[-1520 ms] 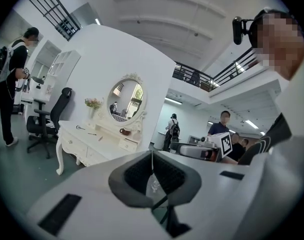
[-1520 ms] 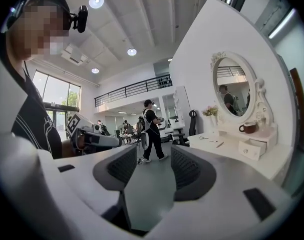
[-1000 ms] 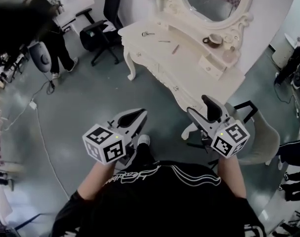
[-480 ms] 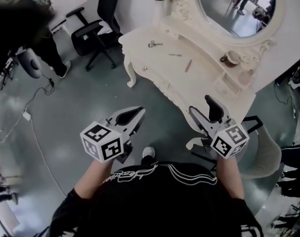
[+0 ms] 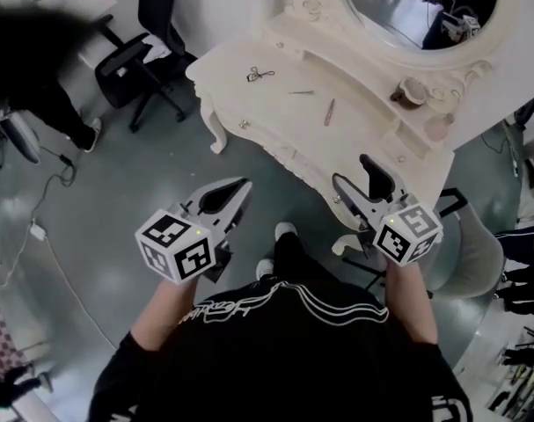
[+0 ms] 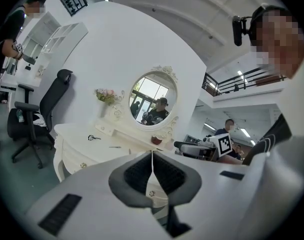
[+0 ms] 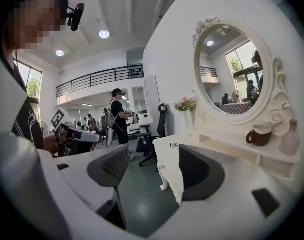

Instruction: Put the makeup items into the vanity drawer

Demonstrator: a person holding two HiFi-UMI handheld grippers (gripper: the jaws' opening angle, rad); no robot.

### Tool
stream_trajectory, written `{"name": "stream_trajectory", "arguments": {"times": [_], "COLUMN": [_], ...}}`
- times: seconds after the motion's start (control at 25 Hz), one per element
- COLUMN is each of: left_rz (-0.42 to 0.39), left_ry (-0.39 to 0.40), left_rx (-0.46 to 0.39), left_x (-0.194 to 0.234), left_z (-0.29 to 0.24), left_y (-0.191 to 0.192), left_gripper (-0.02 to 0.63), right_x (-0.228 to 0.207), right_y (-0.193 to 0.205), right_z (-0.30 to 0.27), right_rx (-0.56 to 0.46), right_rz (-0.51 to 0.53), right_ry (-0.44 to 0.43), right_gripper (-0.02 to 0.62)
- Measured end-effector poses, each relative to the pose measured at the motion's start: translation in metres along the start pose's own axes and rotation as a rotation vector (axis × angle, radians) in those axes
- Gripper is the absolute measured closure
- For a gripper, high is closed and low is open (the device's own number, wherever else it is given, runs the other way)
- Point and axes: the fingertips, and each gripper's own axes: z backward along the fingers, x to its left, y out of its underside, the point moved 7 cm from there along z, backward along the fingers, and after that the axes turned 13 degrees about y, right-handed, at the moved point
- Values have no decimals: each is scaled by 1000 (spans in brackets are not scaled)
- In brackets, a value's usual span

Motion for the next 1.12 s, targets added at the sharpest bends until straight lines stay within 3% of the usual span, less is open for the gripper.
{"name": "stream_trajectory", "arguments": {"times": [0.24,0.52,0.88,1.12], "left_rz": [34,66,79,69], "left_ry": [27,14,30,51], "left_rx": [12,73,139,191], "left_x": [43,118,217,253], "left_z": [-27,-74,-137,-171], "left_y": [-9,-28,-74,-81], "left_gripper": [578,578,578,578], "right_x": [-24,-80,-144,-171], "right_y": [4,19,49,76], "right_z": [-49,-129,-221,-251], "right_rx": [41,110,262,374], "right_rz": [8,-34,-68,-39], "right_ry": [38,96,199,264], "right_gripper": [279,279,281,282]}}
